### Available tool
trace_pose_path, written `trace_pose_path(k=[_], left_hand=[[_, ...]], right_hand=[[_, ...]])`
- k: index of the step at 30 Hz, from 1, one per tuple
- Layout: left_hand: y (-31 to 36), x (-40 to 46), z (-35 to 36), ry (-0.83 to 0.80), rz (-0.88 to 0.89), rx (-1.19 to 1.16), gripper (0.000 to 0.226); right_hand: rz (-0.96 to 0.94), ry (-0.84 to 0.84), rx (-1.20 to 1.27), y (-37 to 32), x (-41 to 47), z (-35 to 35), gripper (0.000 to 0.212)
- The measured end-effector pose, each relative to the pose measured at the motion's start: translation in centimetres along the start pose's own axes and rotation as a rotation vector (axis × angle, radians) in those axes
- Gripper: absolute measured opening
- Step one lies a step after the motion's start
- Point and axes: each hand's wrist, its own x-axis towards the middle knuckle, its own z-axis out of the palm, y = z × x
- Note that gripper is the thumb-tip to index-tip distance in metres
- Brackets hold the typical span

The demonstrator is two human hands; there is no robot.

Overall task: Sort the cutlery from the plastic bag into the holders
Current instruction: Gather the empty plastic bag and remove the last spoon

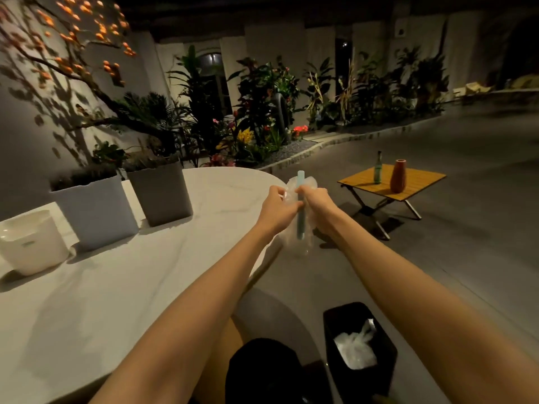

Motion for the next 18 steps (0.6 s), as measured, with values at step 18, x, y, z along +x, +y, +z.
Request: trace_pose_path(k=[18], left_hand=[[-10.2,2.1,20.5,-0.271,-0.273,-0.049,0.033]], right_hand=[[0.32,0.135,-0.158,22.3,11.1,-11.1,0.119]])
